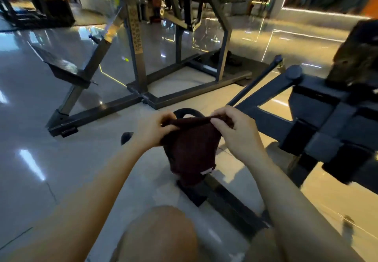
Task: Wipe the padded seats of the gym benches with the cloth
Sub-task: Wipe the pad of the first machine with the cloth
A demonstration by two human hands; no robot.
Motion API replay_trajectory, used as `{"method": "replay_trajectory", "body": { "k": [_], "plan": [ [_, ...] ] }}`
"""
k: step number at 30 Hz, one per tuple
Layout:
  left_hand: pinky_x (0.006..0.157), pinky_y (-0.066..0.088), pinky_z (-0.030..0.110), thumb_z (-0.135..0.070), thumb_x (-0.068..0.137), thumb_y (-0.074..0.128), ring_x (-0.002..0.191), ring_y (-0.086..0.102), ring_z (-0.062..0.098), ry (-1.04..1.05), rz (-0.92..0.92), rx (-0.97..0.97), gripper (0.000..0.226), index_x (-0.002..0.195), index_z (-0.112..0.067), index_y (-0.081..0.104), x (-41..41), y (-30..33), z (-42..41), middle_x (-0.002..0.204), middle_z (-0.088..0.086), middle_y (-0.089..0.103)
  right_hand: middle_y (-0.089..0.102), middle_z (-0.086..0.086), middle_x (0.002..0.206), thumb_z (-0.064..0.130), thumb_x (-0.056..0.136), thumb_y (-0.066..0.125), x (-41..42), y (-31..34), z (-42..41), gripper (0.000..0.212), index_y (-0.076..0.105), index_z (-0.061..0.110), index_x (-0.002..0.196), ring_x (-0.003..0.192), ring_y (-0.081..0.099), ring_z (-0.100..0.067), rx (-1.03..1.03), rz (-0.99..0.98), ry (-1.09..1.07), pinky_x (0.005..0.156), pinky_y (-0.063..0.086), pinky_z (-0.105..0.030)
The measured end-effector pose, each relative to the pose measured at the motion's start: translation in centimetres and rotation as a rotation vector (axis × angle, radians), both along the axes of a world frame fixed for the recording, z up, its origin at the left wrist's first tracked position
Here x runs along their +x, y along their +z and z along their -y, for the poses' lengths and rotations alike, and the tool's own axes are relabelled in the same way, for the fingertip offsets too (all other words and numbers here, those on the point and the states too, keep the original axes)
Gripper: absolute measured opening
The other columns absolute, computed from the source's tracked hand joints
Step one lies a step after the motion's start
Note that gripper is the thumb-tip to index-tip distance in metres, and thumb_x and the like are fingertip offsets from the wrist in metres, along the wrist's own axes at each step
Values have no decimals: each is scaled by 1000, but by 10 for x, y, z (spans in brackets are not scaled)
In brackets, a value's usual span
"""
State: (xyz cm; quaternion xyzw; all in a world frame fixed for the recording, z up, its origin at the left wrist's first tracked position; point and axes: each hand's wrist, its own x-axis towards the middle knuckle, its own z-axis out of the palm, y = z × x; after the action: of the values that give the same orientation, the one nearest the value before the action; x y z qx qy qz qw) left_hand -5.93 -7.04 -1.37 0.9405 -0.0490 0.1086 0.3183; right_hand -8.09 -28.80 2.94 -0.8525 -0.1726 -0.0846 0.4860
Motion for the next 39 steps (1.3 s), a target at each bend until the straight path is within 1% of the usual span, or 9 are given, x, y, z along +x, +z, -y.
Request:
{"method": "replay_trajectory", "body": {
  "k": [3,6,10,14,21,24,28,35,39],
  "plan": [
    [80,47,33,-36,84,72,94,59,12,-138,-104,6,14,84,-36,58,-14,33,20,94,-10,63,63,14,89,21,95,60,-14,24,41,9,68,24,92,91,57,-7,-73,65,-128,73,43,-25],
    [77,47,33,-39,83,72,90,59,11,-272,-199,-11,16,86,-32,58,-31,57,49,93,-9,62,64,12,93,25,95,61,-34,47,73,7,67,27,92,94,56,-11,-138,130,-231,76,41,-28],
    [89,49,42,-36,85,70,95,60,15,-412,-260,-33,14,92,-26,63,-54,77,83,99,-1,64,63,6,91,31,95,59,-62,67,105,5,59,28,91,89,57,-16,-190,222,-389,73,42,-33],
    [79,46,28,-26,90,67,94,59,11,-496,-321,17,8,93,-26,60,-73,81,106,101,-2,61,62,2,82,28,98,55,-90,75,129,5,55,24,96,61,64,-13,-206,191,-409,64,53,-35],
    [71,39,17,-18,82,75,92,58,7,-387,-97,-78,16,96,-22,68,-94,88,121,96,-4,63,64,3,85,14,93,62,-124,84,167,14,59,25,84,74,64,-13,-201,135,-514,72,51,-32],
    [68,38,15,-20,80,78,84,56,1,-405,-22,-55,15,88,-25,66,-97,97,128,90,-8,62,64,7,101,13,91,65,-135,88,177,13,66,25,96,99,59,-15,-224,128,-543,87,48,-33],
    [66,37,14,-22,85,73,82,57,-1,-436,14,40,14,84,-32,63,-101,108,132,86,-12,63,62,5,114,11,94,60,-145,91,187,21,67,24,110,110,53,-13,-272,134,-563,93,43,-31],
    [69,39,16,-17,92,63,84,54,-2,-419,193,100,26,83,-40,54,-84,118,162,88,-18,57,49,3,105,22,97,56,-123,91,212,10,64,26,102,92,47,-11,-372,233,-744,77,39,-29],
    [69,38,14,-16,95,57,84,54,-2,-447,278,31,22,87,-36,52,-50,116,198,87,-16,57,65,6,86,26,96,58,-89,83,240,8,63,32,98,84,61,-19,-286,276,-885,73,51,-37]
  ]
}}
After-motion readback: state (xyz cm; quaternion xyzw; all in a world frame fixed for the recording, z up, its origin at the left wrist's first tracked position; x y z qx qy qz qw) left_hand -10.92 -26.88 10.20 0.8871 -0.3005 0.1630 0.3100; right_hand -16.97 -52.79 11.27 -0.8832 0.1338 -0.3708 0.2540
